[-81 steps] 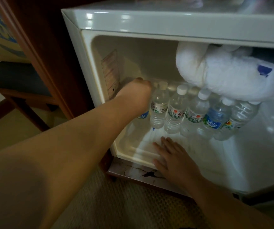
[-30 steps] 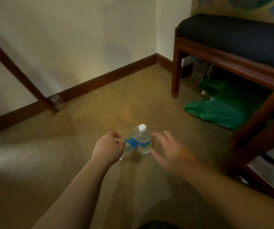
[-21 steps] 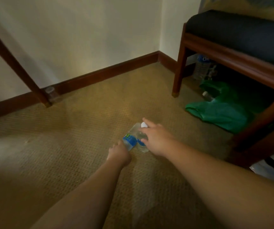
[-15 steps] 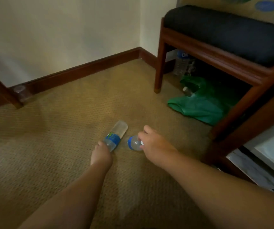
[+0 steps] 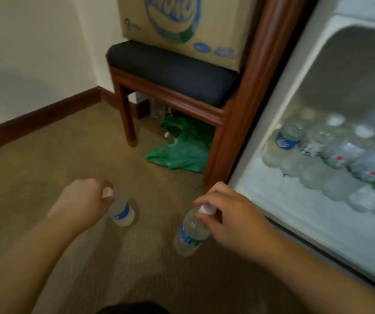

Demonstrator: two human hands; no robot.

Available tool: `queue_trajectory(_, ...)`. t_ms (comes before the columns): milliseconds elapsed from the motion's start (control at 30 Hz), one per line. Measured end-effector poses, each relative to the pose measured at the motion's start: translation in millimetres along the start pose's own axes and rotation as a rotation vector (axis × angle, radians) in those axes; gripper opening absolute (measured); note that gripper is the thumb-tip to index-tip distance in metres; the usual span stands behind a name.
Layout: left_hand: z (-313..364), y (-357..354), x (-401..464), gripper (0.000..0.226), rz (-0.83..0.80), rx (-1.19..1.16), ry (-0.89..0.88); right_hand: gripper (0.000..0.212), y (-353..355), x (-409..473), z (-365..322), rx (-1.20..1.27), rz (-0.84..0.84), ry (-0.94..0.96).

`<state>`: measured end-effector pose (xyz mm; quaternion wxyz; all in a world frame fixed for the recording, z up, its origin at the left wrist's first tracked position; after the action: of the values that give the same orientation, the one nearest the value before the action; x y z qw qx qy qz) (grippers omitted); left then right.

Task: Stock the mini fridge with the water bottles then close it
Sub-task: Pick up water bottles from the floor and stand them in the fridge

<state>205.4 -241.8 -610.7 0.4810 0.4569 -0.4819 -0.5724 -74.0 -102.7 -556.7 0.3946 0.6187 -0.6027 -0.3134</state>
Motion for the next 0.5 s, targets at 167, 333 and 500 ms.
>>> queue_trajectory(167,86,69,-4,0.036,0.046,0.086,-0.298,0.029,81,-31,35,0.030,0.191,-0.126)
queue_trajectory(333,166,112,-20,0.038,0.156,0.118,-0.597,0.028,136,-61,70,0.001,0.370,-0.204)
queue_trajectory(500,251,135,-62,0.038,0.152,0.003,-0.813,0.024,176,-89,119,-0.076,0.544,-0.344)
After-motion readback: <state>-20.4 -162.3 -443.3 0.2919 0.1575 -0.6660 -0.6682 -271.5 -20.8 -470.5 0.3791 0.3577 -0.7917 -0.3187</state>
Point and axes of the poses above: each hand's wrist, its own x-axis towards the middle knuckle, its own y-axis out of the back of the hand, z = x × y, the point moved 7 cm from there along x, towards the middle knuckle, and after that the axes turned 5 degrees about z, right-handed, at the moved point
